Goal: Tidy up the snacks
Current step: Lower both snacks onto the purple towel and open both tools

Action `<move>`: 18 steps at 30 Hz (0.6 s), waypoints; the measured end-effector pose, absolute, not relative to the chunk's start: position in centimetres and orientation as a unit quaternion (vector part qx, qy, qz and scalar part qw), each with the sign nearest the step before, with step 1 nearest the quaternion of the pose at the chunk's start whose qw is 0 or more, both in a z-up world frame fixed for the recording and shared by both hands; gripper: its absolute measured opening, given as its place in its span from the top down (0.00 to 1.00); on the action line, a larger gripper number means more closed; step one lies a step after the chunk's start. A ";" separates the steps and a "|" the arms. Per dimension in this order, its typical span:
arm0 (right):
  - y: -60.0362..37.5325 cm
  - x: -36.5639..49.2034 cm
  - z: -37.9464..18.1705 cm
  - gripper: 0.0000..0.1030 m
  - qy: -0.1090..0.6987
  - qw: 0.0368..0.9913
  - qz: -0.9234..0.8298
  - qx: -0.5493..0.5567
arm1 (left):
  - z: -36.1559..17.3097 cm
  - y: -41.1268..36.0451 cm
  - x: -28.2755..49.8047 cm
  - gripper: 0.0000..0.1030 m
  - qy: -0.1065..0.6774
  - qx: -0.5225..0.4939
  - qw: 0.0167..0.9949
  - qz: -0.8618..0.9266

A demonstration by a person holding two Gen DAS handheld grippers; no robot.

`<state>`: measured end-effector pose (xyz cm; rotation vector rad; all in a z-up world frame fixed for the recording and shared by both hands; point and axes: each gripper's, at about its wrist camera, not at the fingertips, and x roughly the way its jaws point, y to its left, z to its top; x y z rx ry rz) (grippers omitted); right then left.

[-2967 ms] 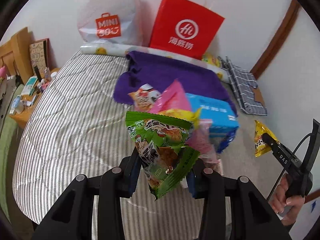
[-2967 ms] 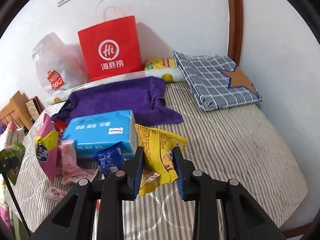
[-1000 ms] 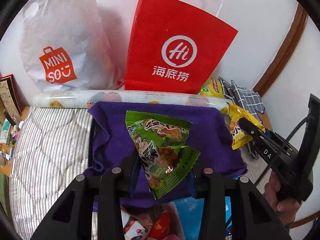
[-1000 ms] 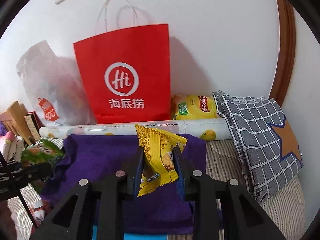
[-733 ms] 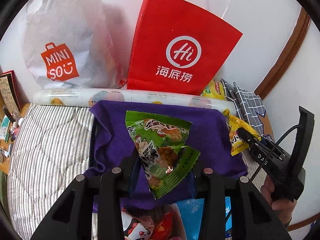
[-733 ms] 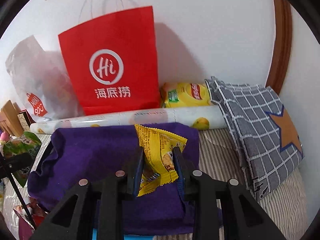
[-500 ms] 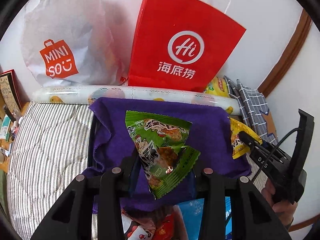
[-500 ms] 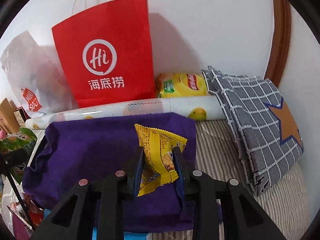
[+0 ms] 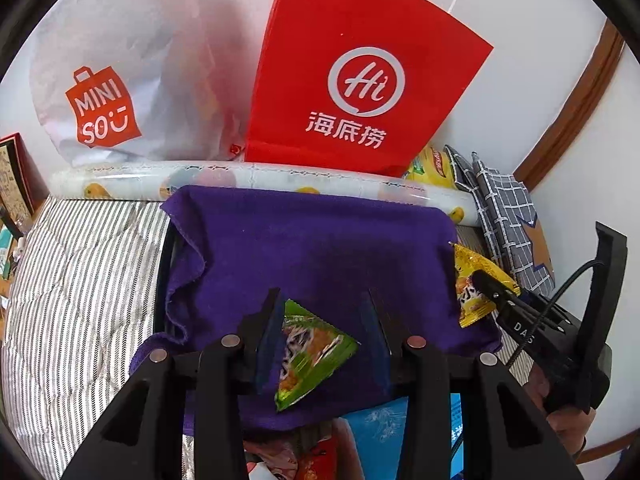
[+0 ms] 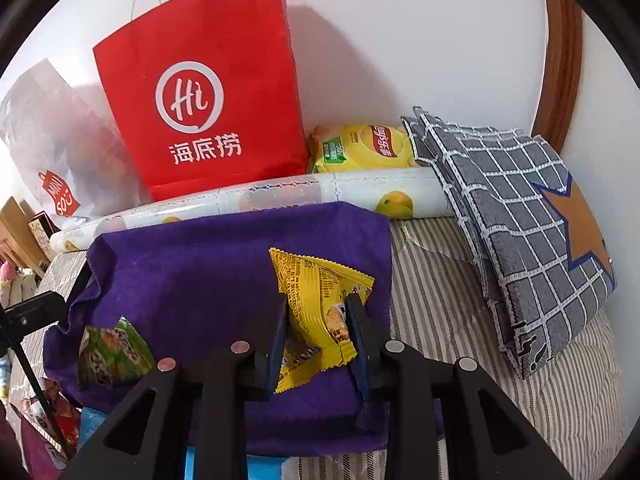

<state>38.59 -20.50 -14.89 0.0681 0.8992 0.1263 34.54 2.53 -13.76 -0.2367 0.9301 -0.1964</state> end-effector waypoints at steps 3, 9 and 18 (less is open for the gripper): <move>-20.4 38.6 -14.8 0.73 0.433 0.898 0.063 0.031 | -13.7 2.5 34.5 0.62 0.449 -0.114 0.881 -0.098; -20.1 38.7 -15.0 0.73 0.438 0.897 0.064 0.020 | -13.6 2.6 34.7 0.62 0.451 -0.120 0.879 -0.098; -19.7 38.8 -15.0 0.71 0.443 0.894 0.065 0.008 | -13.1 1.8 34.5 0.46 0.459 -0.110 0.875 -0.110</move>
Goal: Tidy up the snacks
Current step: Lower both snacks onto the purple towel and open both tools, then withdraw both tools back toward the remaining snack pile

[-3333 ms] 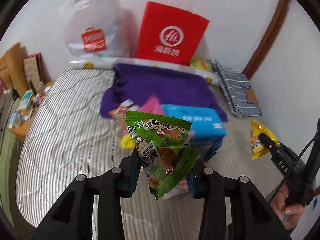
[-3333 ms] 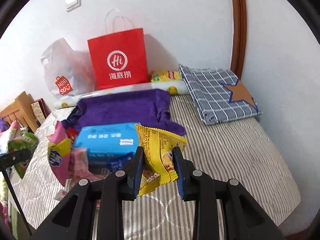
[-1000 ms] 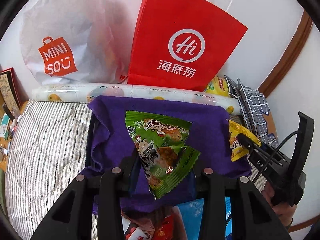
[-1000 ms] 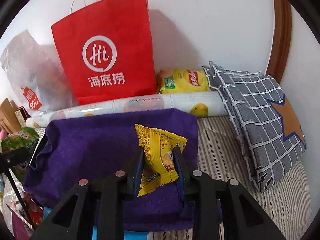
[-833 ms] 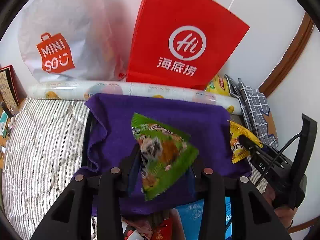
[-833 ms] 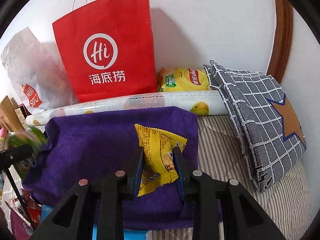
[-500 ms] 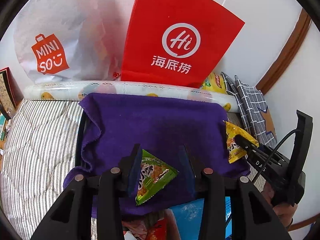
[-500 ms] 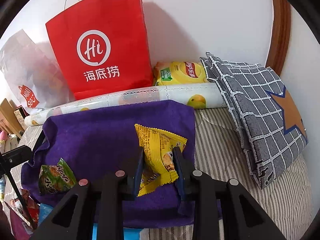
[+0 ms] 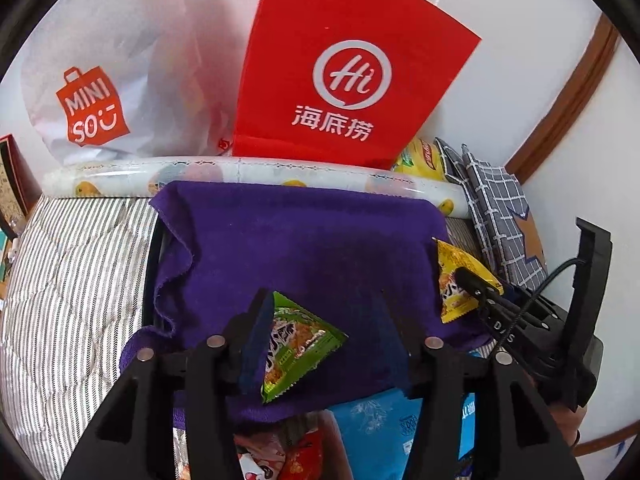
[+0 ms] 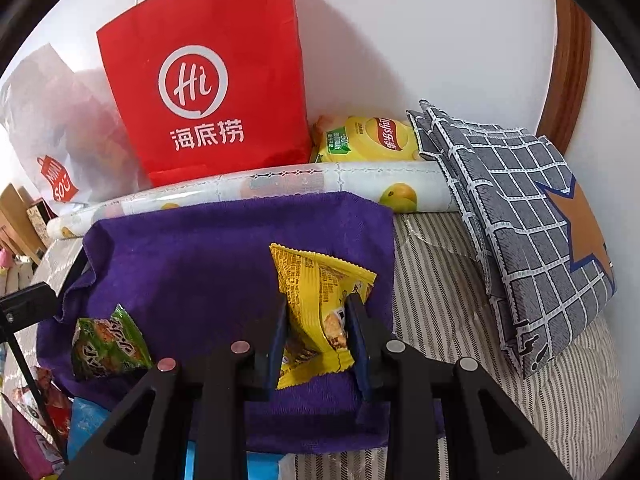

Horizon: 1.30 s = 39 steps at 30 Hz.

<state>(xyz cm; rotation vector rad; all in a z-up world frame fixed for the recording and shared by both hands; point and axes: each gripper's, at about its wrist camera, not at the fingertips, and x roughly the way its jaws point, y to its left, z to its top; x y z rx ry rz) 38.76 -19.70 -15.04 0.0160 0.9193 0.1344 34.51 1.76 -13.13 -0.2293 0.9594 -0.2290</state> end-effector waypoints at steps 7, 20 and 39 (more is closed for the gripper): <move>-20.1 36.8 -13.0 0.44 0.420 0.905 0.061 0.025 | -12.1 0.9 33.8 0.34 0.468 -0.079 0.874 -0.106; -20.9 31.7 -8.8 0.20 0.425 0.904 0.022 0.034 | -9.7 0.7 29.2 0.17 0.460 -0.049 0.882 -0.087; -22.7 22.6 -4.3 0.08 0.394 0.917 -0.027 0.049 | -6.5 2.5 21.8 0.20 0.417 -0.098 0.900 -0.083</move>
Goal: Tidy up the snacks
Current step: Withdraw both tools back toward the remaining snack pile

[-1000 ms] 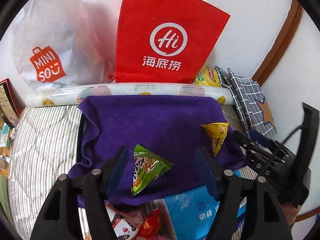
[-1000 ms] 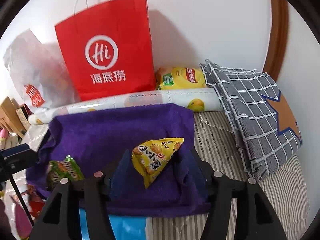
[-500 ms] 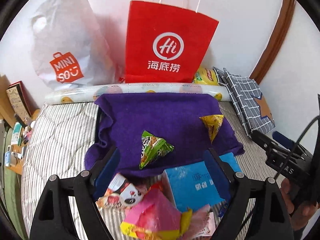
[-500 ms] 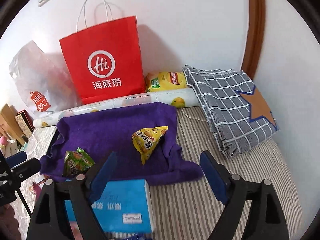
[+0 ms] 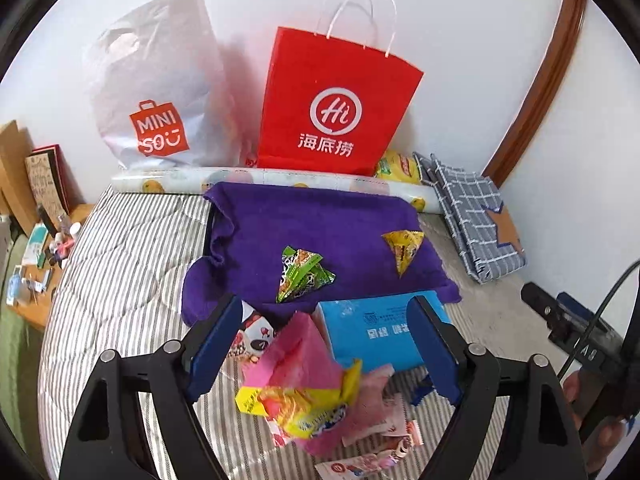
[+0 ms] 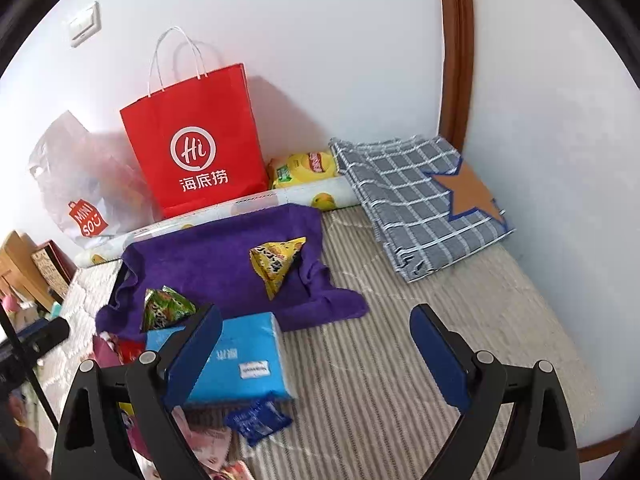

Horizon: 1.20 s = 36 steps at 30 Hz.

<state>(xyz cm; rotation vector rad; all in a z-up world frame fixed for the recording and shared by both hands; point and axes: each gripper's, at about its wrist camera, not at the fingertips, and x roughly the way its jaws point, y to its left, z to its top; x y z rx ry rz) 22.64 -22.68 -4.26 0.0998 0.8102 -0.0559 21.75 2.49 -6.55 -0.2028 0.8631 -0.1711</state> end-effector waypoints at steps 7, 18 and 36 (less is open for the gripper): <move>-22.0 20.1 -4.4 0.08 0.374 0.927 -0.010 0.039 | -6.4 2.6 19.6 0.20 0.407 -0.074 0.907 -0.074; -21.7 18.4 -6.6 0.08 0.365 0.930 0.007 0.048 | -9.0 3.8 17.9 0.21 0.442 -0.080 0.891 -0.072; -21.1 18.1 -13.4 0.17 0.429 0.902 0.012 0.051 | -13.3 5.3 16.1 0.21 0.469 -0.097 0.876 -0.052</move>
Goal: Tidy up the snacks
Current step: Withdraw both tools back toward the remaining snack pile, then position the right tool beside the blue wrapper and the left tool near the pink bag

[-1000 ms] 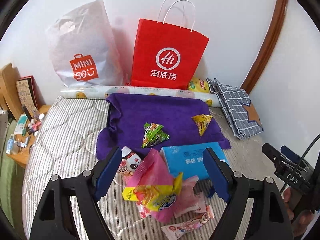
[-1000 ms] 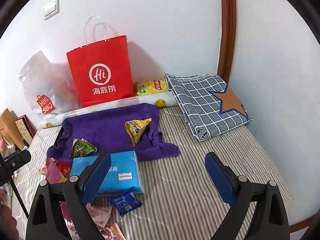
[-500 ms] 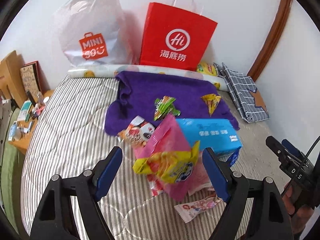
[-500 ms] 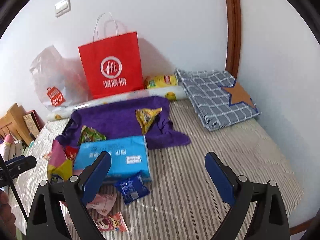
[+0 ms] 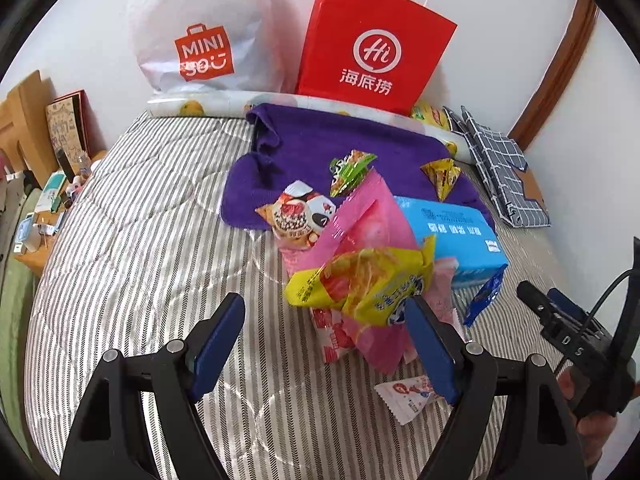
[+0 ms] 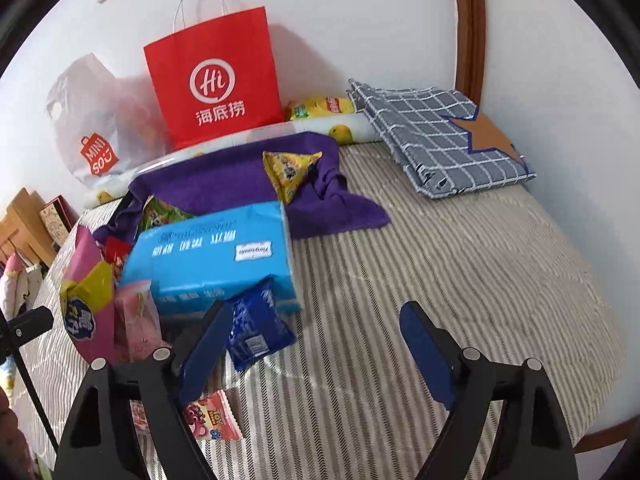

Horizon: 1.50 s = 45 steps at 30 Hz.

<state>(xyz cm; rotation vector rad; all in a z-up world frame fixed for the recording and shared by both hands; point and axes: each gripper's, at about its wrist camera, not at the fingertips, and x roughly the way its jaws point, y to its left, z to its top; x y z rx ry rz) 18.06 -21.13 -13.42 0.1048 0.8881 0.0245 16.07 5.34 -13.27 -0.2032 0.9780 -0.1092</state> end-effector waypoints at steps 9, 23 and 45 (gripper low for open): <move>-19.7 18.2 -16.4 0.17 0.450 0.892 0.019 0.034 | -15.3 5.4 15.6 0.21 0.483 -0.077 0.871 -0.048; -19.9 18.0 -17.1 0.26 0.444 0.895 0.017 0.033 | -17.0 5.2 16.0 0.21 0.500 -0.083 0.860 -0.053; -19.7 18.0 -17.5 0.38 0.460 0.887 0.024 0.035 | -17.6 6.0 16.0 0.21 0.509 -0.096 0.854 -0.049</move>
